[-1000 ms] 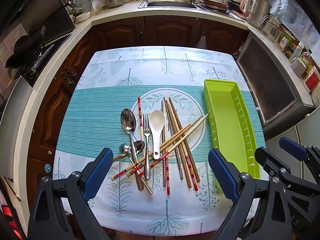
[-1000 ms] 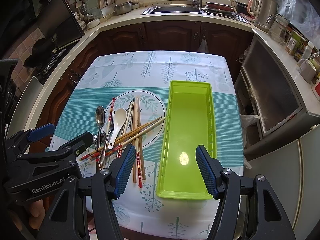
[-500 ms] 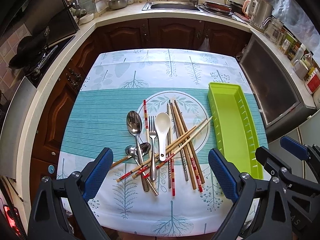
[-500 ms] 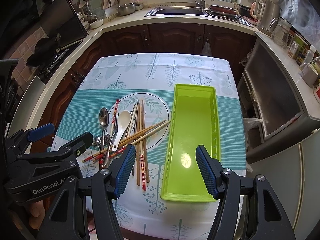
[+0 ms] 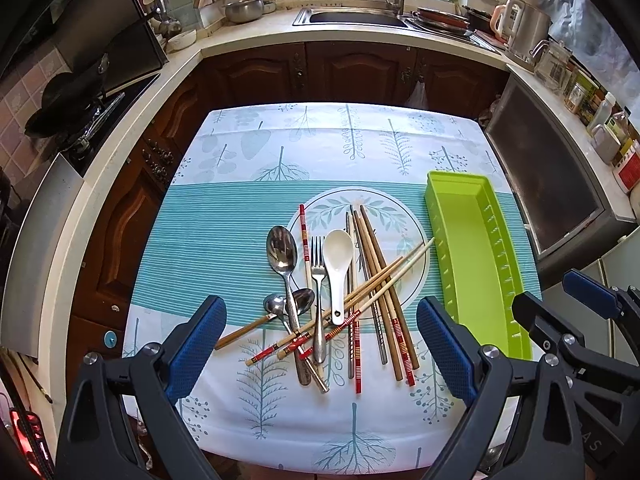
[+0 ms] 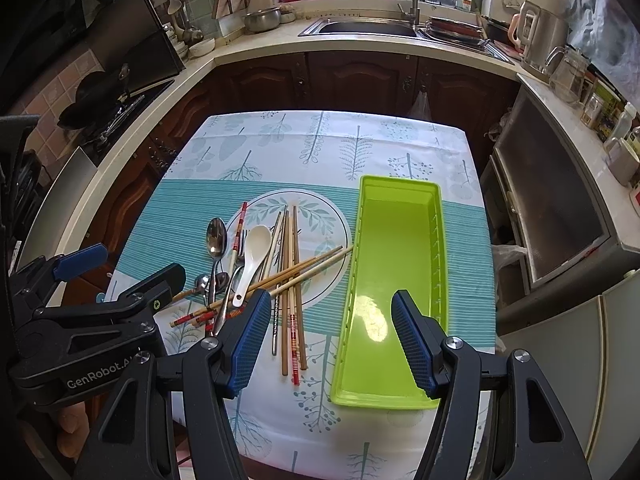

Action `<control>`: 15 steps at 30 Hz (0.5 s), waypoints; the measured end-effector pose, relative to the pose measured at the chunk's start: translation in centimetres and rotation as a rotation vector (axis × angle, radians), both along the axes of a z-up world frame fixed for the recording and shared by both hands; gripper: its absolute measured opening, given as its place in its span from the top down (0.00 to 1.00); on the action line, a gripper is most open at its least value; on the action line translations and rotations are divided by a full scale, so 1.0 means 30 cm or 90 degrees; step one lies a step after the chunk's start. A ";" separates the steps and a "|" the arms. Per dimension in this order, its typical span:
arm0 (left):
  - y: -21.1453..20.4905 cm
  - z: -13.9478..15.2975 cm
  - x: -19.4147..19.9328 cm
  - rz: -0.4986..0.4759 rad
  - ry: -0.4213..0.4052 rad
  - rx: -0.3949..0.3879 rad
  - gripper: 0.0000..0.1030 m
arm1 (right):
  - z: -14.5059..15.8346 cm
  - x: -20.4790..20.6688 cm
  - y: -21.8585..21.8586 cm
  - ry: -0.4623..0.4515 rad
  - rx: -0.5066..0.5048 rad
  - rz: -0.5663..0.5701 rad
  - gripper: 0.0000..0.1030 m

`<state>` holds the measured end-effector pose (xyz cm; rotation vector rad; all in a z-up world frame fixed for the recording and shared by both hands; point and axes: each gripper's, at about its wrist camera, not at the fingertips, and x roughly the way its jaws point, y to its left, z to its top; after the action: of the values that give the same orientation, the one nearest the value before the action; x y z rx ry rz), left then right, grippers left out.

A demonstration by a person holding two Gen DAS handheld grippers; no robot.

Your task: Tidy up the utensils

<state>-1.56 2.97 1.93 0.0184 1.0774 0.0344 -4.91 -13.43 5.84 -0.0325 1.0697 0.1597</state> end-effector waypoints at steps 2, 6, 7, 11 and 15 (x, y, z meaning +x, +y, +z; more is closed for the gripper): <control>0.003 0.002 -0.001 0.001 -0.002 0.002 0.08 | 0.003 -0.002 0.004 -0.001 0.000 0.002 0.38; 0.012 0.010 -0.001 0.002 -0.005 0.005 0.08 | 0.005 0.001 0.011 -0.003 0.001 0.005 0.38; 0.016 0.012 0.000 0.002 -0.005 0.005 0.08 | 0.006 0.003 0.016 -0.004 0.000 0.006 0.38; 0.026 0.018 0.004 0.004 -0.008 0.007 0.08 | 0.016 0.006 0.026 -0.008 -0.001 0.011 0.38; 0.026 0.019 0.010 0.002 -0.009 0.008 0.08 | 0.020 0.012 0.034 -0.012 -0.005 0.012 0.38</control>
<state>-1.25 3.75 2.50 0.0271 1.0630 0.0439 -4.56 -12.42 6.45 -0.0508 1.0520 0.1730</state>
